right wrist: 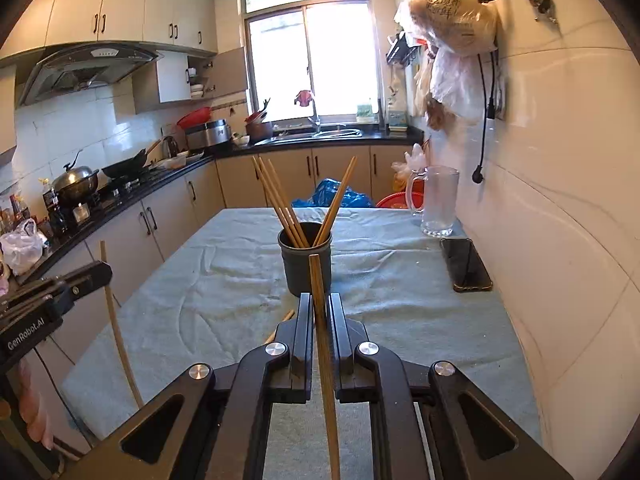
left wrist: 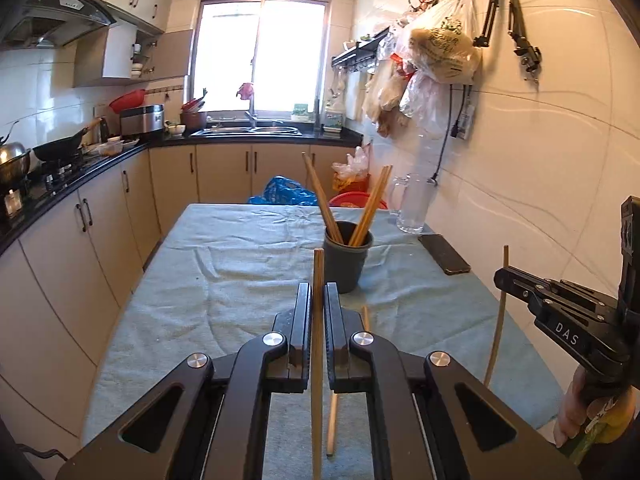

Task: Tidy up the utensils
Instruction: 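Lift both chopsticks upright and carry them over the holder cup, then lower both chopsticks into the cup and open both tools, then withdraw both open tools back toward the last two chopsticks, then close the left tool on a chopstick while the right tool grasps the other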

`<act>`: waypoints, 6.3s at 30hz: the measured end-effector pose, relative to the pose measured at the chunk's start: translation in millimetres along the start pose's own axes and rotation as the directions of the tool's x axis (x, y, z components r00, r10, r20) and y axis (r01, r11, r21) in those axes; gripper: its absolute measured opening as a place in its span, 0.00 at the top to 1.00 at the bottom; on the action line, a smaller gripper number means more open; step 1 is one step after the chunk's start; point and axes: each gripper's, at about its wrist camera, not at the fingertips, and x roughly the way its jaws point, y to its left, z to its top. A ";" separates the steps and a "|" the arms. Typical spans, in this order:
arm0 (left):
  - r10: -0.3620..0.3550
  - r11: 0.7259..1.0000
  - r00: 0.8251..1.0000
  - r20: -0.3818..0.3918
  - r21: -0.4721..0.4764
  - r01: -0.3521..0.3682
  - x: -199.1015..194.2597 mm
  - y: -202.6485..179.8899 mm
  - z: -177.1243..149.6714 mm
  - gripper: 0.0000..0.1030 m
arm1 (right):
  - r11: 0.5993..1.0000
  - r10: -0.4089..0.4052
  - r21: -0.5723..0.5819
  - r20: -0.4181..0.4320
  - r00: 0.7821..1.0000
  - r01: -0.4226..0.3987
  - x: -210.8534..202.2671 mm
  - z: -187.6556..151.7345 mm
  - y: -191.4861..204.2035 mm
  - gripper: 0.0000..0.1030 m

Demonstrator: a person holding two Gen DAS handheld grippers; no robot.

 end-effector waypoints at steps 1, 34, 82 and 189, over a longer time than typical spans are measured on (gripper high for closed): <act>-0.004 1.000 1.000 0.001 0.004 0.004 -1.0 -0.5 0.2 0.95 | 1.000 -0.001 0.010 0.004 1.000 0.001 -2.8 -0.1 -0.9 0.92; -0.012 1.000 1.000 0.015 -0.010 0.012 15.7 8.2 47.2 0.95 | 0.987 0.005 0.158 0.051 0.999 -0.013 6.2 38.9 -39.9 0.93; -0.059 0.998 0.998 -0.004 -0.035 0.059 200.3 -1.7 168.0 0.95 | 0.965 0.079 0.251 0.010 0.997 -0.079 185.1 147.2 -69.8 0.93; -0.114 0.988 0.809 -0.577 -0.152 0.030 241.4 22.4 -32.7 0.79 | 0.996 0.079 0.020 -0.625 0.777 -0.085 244.1 -32.7 -20.1 0.79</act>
